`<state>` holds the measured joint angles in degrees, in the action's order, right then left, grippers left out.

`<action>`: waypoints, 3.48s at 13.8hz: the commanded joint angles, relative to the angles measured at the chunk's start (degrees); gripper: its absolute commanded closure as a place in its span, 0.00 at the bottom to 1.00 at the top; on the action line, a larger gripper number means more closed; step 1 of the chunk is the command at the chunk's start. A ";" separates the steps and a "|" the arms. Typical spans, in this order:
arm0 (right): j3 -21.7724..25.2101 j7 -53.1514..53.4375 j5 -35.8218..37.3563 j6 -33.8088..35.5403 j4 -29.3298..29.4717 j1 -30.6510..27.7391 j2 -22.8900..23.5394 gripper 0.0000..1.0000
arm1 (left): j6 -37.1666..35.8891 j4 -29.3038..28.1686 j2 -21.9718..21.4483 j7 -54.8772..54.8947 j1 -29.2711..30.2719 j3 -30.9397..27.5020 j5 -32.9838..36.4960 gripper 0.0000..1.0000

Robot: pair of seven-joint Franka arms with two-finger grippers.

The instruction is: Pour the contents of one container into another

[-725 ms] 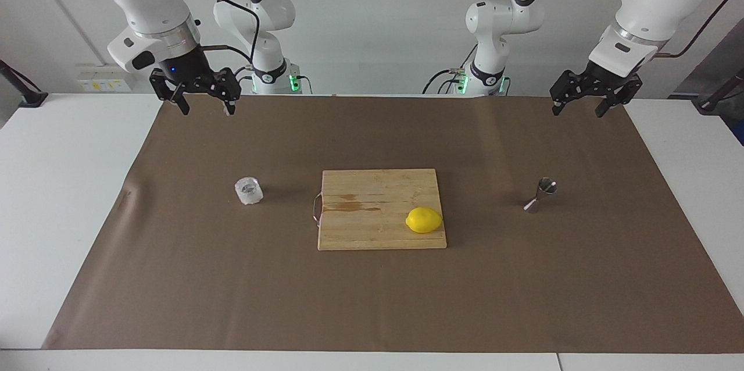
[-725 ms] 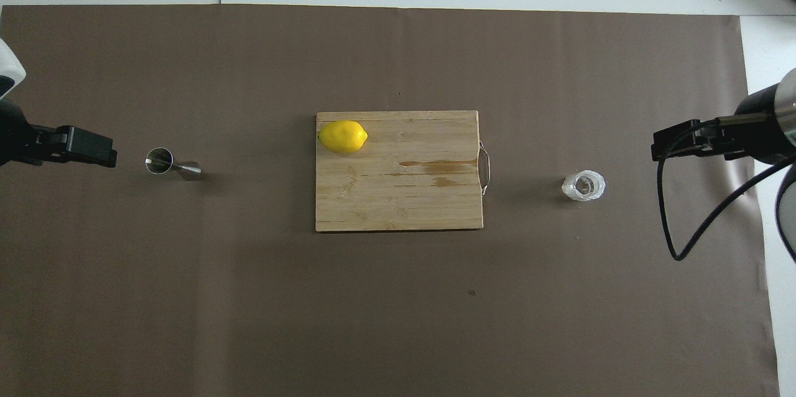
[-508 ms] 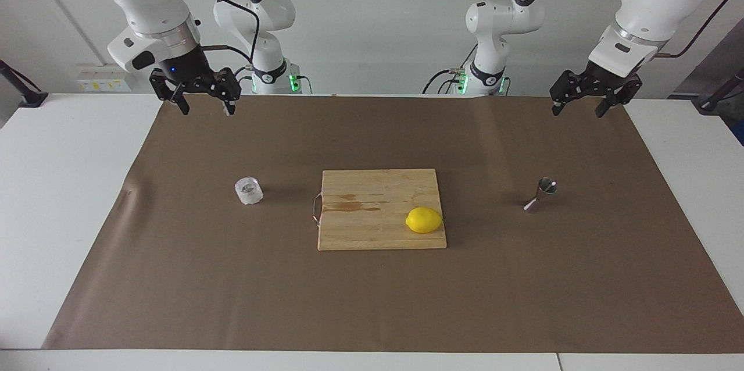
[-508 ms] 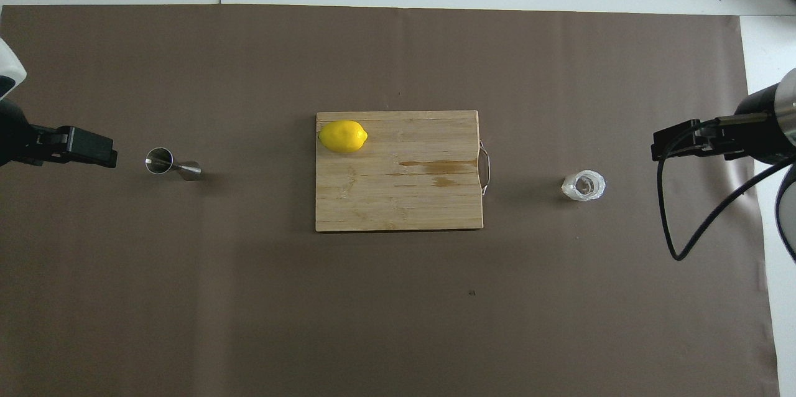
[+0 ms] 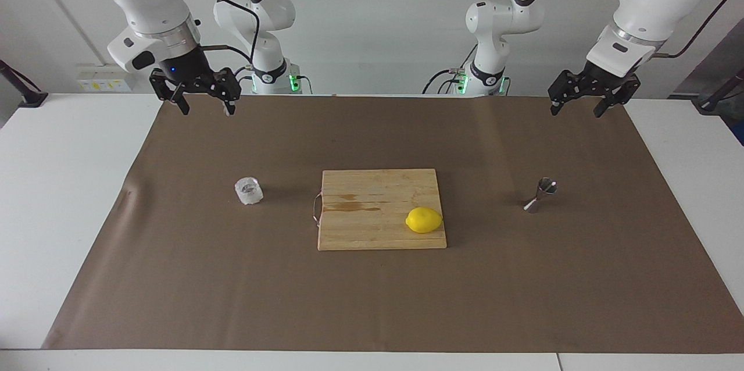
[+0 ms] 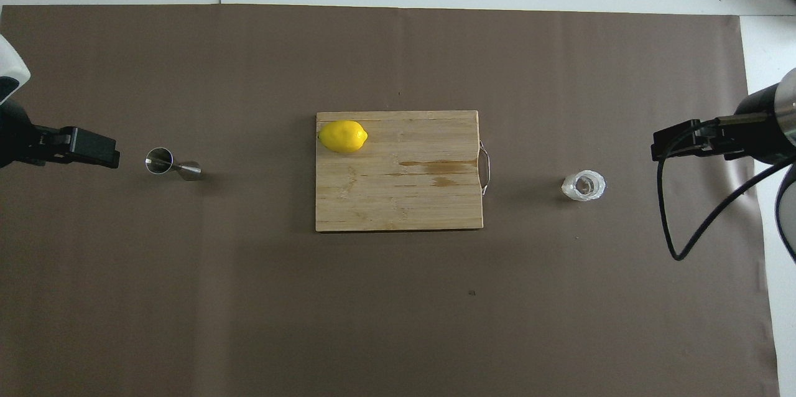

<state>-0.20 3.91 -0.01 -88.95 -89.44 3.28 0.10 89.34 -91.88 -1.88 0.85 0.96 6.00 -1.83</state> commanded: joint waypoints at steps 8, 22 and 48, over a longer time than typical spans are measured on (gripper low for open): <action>-0.32 0.66 -1.31 -0.61 -1.26 -0.73 -0.98 0.00 | 0.93 -2.25 -1.29 -1.82 0.62 -0.81 -2.74 0.00; -0.32 0.66 -1.31 -0.61 -1.26 -0.73 -0.98 0.00 | 9.44 -8.38 7.25 -37.92 9.49 -1.08 -14.32 0.00; -0.32 0.66 -1.31 -0.61 -1.26 -0.81 -0.98 0.00 | 26.22 -21.75 12.95 -72.84 17.93 -0.82 -45.97 0.00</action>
<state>-0.20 3.91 -0.01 -88.95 -89.45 3.28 0.10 112.14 -109.97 12.54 -72.05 18.60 4.75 -44.94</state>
